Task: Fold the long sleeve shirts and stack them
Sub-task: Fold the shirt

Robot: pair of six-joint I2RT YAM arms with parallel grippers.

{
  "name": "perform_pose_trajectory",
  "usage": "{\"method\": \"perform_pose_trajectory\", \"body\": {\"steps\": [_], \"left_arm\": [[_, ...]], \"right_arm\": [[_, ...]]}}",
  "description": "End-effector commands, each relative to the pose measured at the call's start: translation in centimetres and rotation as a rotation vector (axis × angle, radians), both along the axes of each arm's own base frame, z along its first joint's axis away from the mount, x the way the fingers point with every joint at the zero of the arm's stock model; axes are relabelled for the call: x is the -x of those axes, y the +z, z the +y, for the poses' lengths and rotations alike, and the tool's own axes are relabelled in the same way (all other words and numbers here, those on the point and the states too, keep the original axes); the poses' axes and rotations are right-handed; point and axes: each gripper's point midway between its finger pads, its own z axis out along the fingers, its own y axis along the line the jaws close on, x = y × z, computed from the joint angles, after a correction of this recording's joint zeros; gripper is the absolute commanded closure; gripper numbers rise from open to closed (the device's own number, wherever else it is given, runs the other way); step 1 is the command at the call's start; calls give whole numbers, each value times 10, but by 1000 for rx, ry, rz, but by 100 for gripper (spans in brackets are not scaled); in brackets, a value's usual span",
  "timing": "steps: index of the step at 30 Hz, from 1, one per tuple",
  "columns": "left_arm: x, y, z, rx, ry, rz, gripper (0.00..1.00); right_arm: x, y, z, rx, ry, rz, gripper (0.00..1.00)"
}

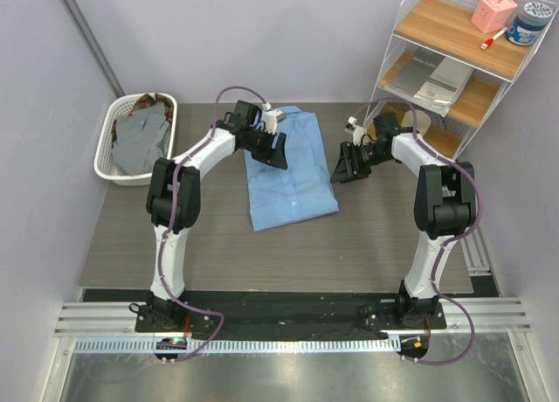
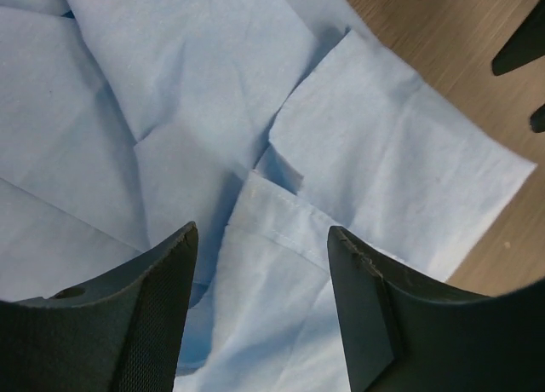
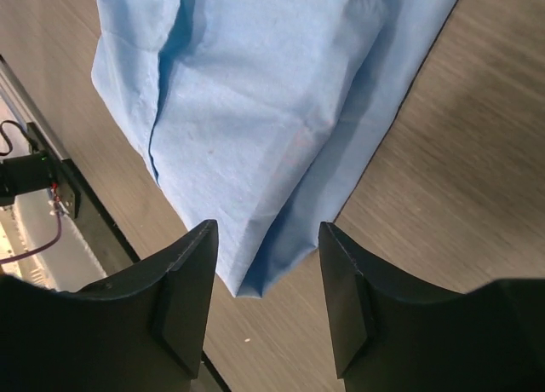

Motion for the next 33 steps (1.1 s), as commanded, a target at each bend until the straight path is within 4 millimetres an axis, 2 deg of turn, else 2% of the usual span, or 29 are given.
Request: {"method": "perform_pose_trajectory", "body": {"steps": [1,5,13,19,20,22,23,24,26,30,31,33], "left_arm": [[-10,1,-2,-69,-73,-99,37],[-9,-9,-9,-71,-114,-100,37],[5,-16,-24,-40,-177,-68,39],[3,-25,-29,-41,-165,-54,47],[2,-25,-30,-40,-160,-53,49],[-4,-27,-31,-43,-135,-60,62],[-7,-28,-29,-51,-117,-64,70],[-10,-27,-28,-56,-100,-70,81],[-14,-20,-29,-47,-92,-87,89],[-18,-5,-32,-32,-85,-118,99],[-20,-4,-31,-36,-80,-129,99],[-22,-2,-31,-38,-81,-134,78]], "right_arm": [[7,11,5,-28,-3,9,44],[4,-1,6,-34,-17,51,43],[4,-9,12,-49,-11,87,44],[4,-12,13,-49,-7,89,44],[5,-12,14,-48,-3,87,44],[6,-11,14,-48,0,83,44],[6,-10,13,-45,-1,78,44],[6,-9,13,-43,2,72,44],[7,-6,11,-32,10,52,44],[9,-2,9,-19,24,31,44],[11,-2,8,-16,26,39,44],[10,-5,7,-12,24,43,44]]}}
